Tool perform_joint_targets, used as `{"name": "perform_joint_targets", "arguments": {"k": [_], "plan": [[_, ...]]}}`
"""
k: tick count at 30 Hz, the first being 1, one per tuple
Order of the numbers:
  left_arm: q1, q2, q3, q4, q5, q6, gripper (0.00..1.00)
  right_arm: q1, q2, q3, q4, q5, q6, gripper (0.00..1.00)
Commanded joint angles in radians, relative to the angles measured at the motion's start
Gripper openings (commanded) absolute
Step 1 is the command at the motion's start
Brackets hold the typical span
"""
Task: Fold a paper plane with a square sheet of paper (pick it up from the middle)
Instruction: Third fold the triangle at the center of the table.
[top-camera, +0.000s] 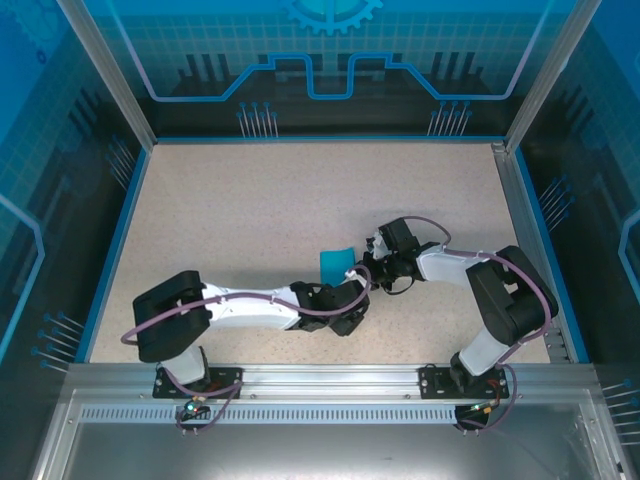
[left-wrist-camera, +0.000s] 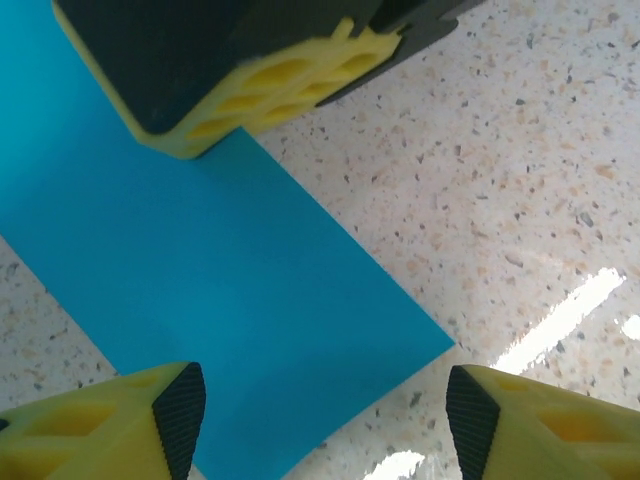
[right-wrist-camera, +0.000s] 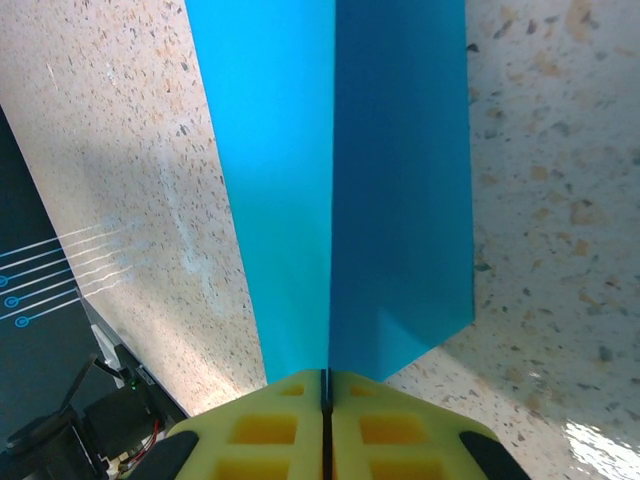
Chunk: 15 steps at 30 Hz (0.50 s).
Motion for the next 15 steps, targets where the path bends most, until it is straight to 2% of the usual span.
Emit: {"name": "perform_joint_targets", "arguments": {"k": [1, 6, 11, 13, 15], "plan": [[-0.012, 0.031, 0.053, -0.017, -0.056, 0.035, 0.69, -0.017, 0.018, 0.013, 0.000, -0.021, 0.007, 0.09], [-0.013, 0.040, 0.060, -0.018, -0.076, 0.036, 0.62, -0.020, 0.027, 0.012, 0.000, -0.018, 0.007, 0.09], [-0.013, 0.010, 0.037, -0.013, -0.079, 0.030, 0.40, -0.024, 0.030, 0.013, -0.004, -0.018, 0.001, 0.10], [-0.011, 0.000, 0.031, -0.012, -0.085, 0.032, 0.37, -0.026, 0.031, 0.016, -0.010, -0.019, -0.003, 0.11], [-0.012, -0.009, 0.030, -0.017, -0.082, 0.033, 0.26, -0.027, 0.028, 0.016, -0.020, -0.016, -0.009, 0.11]]}}
